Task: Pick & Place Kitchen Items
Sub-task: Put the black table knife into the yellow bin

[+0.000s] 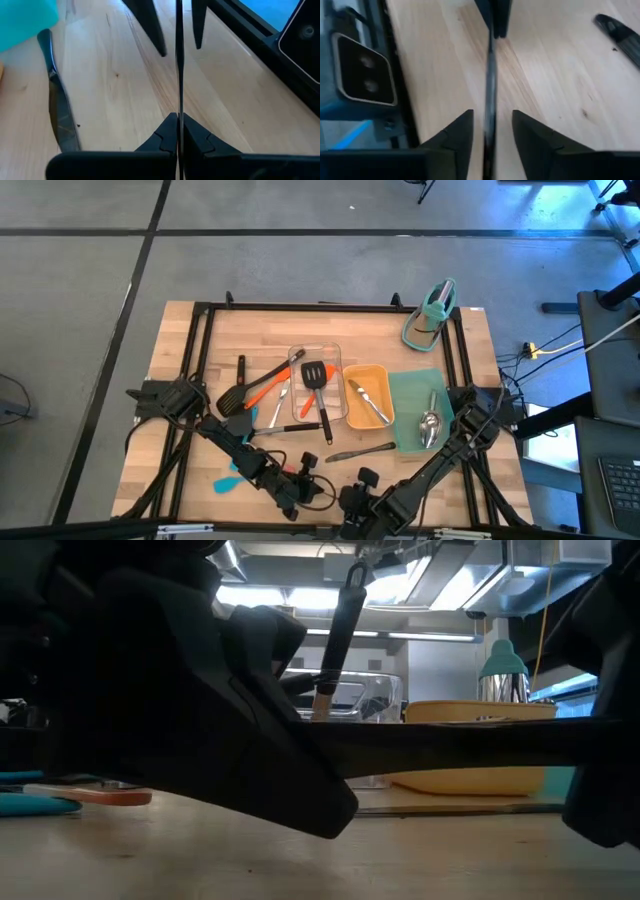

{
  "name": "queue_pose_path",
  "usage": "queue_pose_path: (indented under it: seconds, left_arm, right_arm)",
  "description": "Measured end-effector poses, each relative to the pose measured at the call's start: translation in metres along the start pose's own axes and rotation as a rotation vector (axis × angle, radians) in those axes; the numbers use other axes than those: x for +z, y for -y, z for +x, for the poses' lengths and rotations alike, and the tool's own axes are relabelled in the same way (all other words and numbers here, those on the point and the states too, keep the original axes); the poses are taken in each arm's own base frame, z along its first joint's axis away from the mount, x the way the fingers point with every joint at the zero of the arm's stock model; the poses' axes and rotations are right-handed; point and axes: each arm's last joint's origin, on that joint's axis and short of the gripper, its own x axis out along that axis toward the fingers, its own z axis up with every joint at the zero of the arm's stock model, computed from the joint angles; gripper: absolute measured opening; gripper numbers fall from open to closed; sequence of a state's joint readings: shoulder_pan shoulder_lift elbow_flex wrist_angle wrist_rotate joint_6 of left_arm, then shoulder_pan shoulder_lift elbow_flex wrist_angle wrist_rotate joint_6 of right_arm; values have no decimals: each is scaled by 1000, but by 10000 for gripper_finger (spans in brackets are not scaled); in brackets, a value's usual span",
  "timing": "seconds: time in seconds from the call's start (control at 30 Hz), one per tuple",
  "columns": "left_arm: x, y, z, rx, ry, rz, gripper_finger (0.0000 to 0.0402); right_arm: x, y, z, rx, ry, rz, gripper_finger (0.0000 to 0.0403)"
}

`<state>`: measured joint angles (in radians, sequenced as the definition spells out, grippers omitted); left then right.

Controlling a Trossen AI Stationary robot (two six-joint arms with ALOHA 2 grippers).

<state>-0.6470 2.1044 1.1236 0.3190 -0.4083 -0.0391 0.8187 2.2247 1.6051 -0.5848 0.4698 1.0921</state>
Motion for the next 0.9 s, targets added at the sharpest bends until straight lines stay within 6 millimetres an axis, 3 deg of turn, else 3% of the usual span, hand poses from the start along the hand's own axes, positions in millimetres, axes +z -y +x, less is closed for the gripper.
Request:
queue_pose_path:
  seconds: [0.23, 0.57, 0.7, 0.83, 0.9]
  left_arm:
    - [1, 0, 0, 3, 1, 1, 2]
    - [6, 11, -9, 34, 41, 7, 35]
    - [23, 15, -31, 75, 87, -46, 79]
    - [57, 12, -69, 109, 191, -180, 142]
    - [59, 16, -83, 105, 182, -184, 174]
  right_arm:
    - [0, -1, 1, 5, 7, 51, 20]
    - [-2, -8, -3, 54, 23, 151, 16]
    - [0, -12, -7, 79, 66, 203, 16]
    - [-2, -14, -3, 111, 59, 216, 16]
    - [2, -17, -6, 121, 74, 222, 16]
